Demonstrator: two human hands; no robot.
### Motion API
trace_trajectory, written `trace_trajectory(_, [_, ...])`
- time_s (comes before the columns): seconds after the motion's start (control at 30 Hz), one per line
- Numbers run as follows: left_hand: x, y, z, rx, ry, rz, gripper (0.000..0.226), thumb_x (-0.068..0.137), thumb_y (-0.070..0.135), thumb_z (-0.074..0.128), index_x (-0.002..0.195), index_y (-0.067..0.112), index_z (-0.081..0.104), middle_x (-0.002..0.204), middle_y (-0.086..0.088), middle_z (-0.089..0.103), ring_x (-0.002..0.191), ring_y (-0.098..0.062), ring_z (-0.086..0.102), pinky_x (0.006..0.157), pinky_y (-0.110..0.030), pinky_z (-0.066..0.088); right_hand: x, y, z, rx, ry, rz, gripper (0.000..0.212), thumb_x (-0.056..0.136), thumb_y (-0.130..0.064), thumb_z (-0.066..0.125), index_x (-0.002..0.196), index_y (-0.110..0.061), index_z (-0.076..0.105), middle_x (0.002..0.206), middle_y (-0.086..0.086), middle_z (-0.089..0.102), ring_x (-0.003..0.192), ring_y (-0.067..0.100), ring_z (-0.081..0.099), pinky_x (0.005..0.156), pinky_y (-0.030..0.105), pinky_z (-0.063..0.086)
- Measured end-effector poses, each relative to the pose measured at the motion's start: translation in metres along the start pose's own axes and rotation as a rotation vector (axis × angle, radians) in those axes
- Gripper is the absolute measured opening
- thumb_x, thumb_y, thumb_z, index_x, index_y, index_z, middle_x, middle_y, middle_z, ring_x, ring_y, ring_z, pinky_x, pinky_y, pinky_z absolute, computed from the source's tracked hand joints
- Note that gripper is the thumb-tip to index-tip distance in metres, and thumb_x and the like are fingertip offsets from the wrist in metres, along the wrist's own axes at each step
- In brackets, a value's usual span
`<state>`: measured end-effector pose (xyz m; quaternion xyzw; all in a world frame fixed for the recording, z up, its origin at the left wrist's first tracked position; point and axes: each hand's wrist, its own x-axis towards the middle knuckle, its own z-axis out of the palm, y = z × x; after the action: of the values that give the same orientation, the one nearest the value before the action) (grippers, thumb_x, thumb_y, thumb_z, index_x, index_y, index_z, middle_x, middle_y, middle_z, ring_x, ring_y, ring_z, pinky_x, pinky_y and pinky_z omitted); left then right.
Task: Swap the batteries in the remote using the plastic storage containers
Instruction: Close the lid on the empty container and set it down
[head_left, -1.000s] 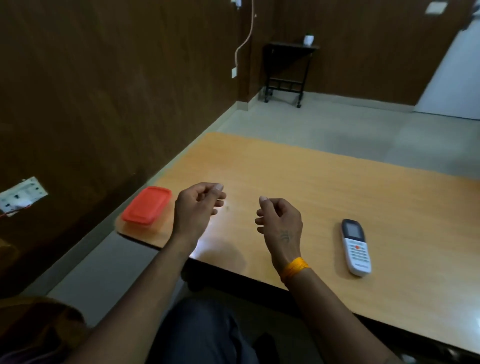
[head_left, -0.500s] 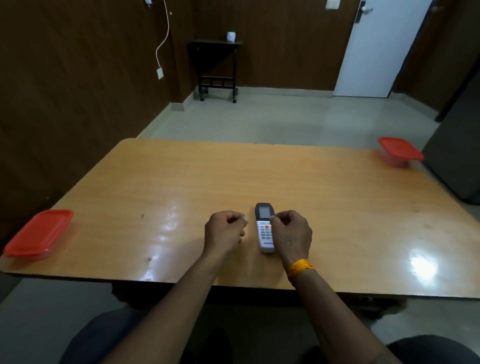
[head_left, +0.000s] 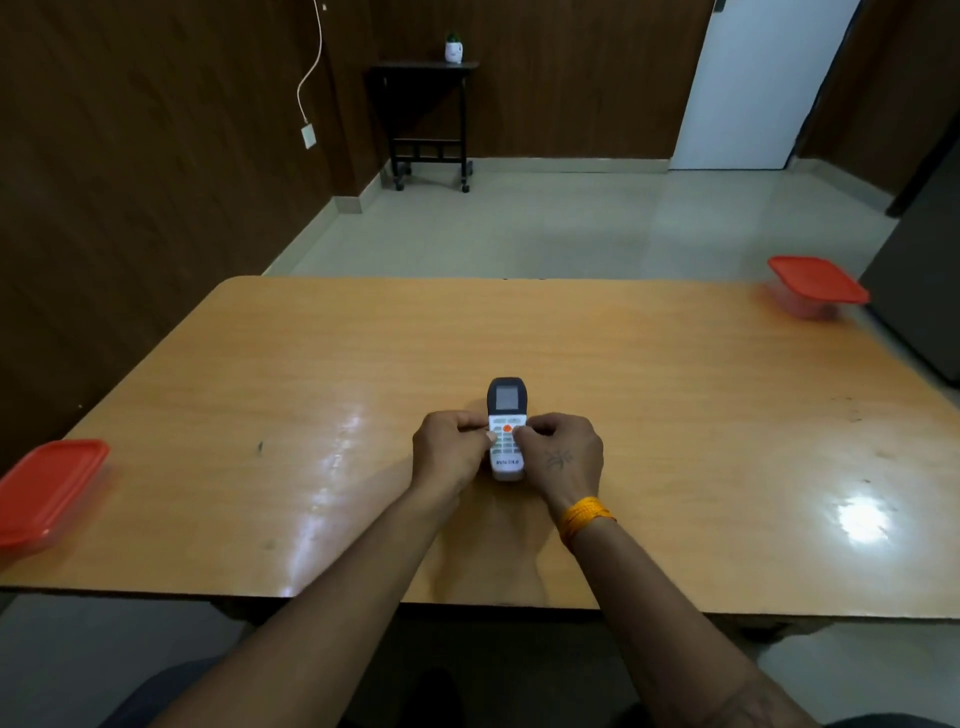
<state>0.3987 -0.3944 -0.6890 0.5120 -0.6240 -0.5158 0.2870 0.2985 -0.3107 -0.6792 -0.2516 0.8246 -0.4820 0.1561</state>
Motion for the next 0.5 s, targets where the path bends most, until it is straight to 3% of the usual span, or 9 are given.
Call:
trace_trajectory(0.1, [0.033,0.014,-0.003,0.005,0.015,0.0,0.025,0.088,0.005,0.075,0.112,0.012,0.08,0.112,-0.006,0.078,0.101,-0.025,0.075,0.093,-0.043,0.063,0.025,-0.019,0.014,0.021,-0.006,-0.001,0.016,0.082,-0.02,0.071,0.089,-0.012,0.083,0.086,0.007,0.079,0.082,0.025,0.071,0.068,0.034,0.059])
trace_trajectory(0.5, [0.1,0.018,0.003,0.065,0.051,-0.073,0.019,0.082,0.003,0.075,0.095,0.016,0.081,0.11,-0.011,0.079,0.098,-0.028,0.075,0.088,-0.044,0.064,0.073,-0.022,0.052,0.014,-0.032,0.029,0.019,0.084,-0.017,0.066,0.089,-0.01,0.083,0.092,0.01,0.08,0.087,0.027,0.073,0.072,0.039,0.062])
